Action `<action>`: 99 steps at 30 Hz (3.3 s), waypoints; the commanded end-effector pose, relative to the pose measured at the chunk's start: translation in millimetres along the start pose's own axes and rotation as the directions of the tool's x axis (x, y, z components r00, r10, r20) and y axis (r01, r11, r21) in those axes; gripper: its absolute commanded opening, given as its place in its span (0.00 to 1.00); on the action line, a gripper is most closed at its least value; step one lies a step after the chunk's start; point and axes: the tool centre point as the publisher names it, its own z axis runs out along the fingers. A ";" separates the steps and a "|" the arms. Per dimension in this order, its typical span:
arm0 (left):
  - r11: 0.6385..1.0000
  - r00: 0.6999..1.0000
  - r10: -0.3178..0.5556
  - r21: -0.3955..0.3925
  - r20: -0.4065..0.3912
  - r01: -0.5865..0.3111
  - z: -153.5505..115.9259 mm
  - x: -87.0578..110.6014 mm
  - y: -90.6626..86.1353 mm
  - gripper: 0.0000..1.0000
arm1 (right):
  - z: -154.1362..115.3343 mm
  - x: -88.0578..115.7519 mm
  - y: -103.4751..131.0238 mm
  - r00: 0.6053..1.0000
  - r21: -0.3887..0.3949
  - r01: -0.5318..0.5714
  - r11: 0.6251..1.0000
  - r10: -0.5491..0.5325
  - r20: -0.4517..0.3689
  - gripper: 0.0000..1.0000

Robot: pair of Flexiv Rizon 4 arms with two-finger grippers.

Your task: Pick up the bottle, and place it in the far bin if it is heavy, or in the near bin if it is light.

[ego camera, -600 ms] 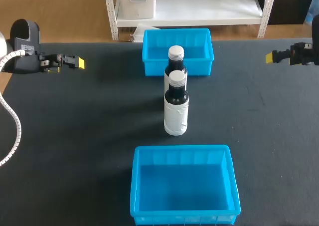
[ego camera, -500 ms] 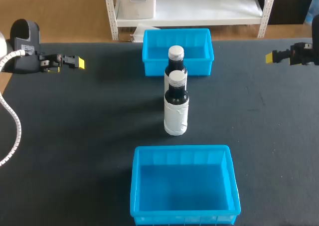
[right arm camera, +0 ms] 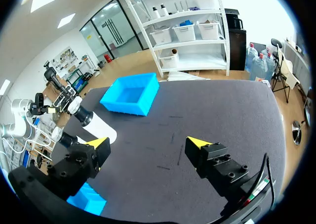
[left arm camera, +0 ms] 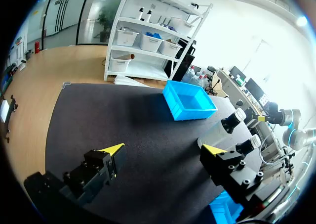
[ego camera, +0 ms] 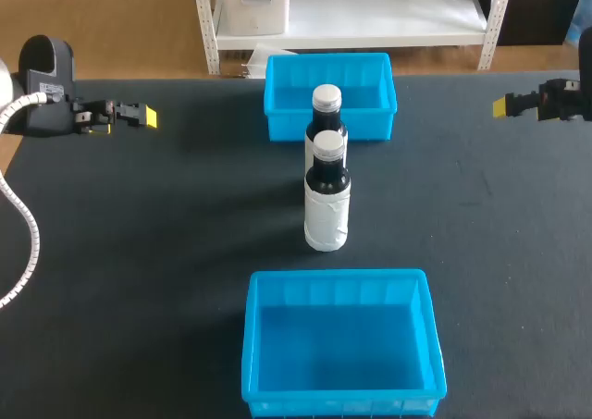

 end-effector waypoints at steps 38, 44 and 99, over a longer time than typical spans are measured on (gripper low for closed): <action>1.000 1.000 0.000 0.000 0.000 0.000 0.0 0.0 0.0 1.00 | -22.4 -34.4 -0.9 0.422 -0.824 0.498 0.271 -0.905 -0.042 1.00; 1.000 1.000 0.000 0.000 0.000 0.000 0.0 0.0 0.0 1.00 | -4.5 -30.8 10.2 0.344 -0.781 0.584 0.221 -0.939 -0.008 1.00; 1.000 1.000 0.000 0.000 0.000 0.000 0.0 0.0 0.0 1.00 | 90.8 62.6 203.2 0.515 -0.583 0.761 0.283 -0.810 0.279 1.00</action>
